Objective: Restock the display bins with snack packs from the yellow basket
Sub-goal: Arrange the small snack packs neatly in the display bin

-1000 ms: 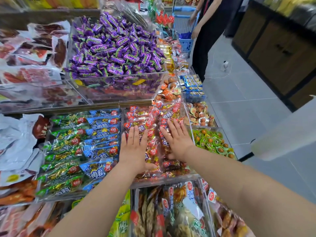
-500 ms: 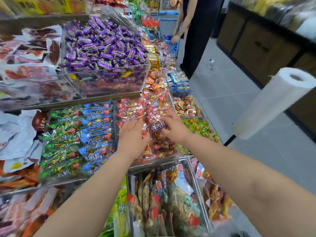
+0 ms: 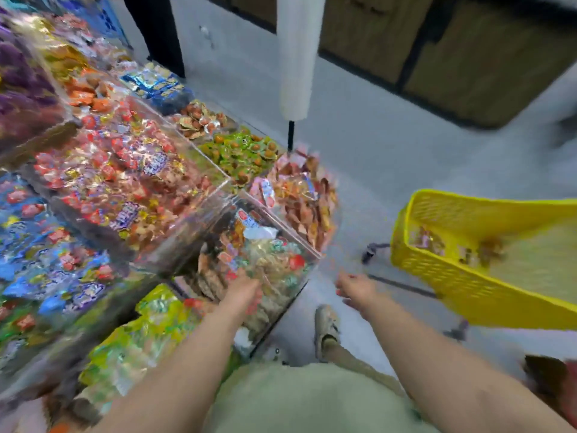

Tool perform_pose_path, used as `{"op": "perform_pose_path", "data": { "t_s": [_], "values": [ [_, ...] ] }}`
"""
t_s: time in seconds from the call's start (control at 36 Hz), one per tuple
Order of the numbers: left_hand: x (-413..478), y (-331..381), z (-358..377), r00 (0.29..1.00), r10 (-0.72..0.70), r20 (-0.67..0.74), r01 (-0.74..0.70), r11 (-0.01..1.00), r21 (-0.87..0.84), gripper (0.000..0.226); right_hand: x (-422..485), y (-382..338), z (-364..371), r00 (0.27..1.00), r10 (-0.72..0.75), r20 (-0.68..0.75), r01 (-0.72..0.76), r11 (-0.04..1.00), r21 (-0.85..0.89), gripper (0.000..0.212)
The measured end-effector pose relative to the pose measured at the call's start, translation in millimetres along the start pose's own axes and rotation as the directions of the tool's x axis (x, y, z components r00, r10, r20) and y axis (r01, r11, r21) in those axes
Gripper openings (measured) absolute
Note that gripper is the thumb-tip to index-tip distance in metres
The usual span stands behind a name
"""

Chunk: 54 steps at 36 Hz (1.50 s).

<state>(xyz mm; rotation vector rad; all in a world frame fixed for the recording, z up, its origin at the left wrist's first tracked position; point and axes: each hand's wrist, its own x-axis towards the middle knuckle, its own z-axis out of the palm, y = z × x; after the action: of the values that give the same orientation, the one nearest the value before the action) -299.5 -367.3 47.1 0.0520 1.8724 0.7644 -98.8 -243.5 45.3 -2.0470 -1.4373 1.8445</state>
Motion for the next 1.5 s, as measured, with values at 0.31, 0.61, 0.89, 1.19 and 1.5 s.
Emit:
{"op": "perform_pose_path", "data": {
  "t_s": [0.31, 0.61, 0.89, 1.19, 1.5],
  "values": [
    [-25, -57, 87, 0.967, -0.22, 0.131, 0.143, 0.888, 0.436, 0.025, -57, 198, -118, 0.868, 0.493, -0.059, -0.491, 0.87, 0.047, 0.015],
    [-8, -4, 221, 0.985, -0.044, 0.167, -0.061, 0.817, 0.574, 0.026, -19, 191, -256, 0.925, 0.368, -0.099, -0.332, 0.906, 0.263, 0.019],
    [-22, 12, 313, 0.951, 0.033, 0.307, -0.26, 0.62, 0.74, 0.027, 5, 218, -313, 0.879, 0.476, -0.014, -0.468, 0.869, 0.163, 0.005],
    [29, 94, 361, 0.962, -0.016, 0.273, -0.187, 0.692, 0.698, 0.015, 55, 166, -352, 0.884, 0.467, -0.005, -0.448, 0.852, 0.27, 0.005],
    [86, 200, 411, 0.954, 0.028, 0.297, -0.228, 0.71, 0.666, 0.021, 125, 60, -405, 0.922, 0.38, -0.071, -0.333, 0.874, 0.354, 0.03]
  ]
}}
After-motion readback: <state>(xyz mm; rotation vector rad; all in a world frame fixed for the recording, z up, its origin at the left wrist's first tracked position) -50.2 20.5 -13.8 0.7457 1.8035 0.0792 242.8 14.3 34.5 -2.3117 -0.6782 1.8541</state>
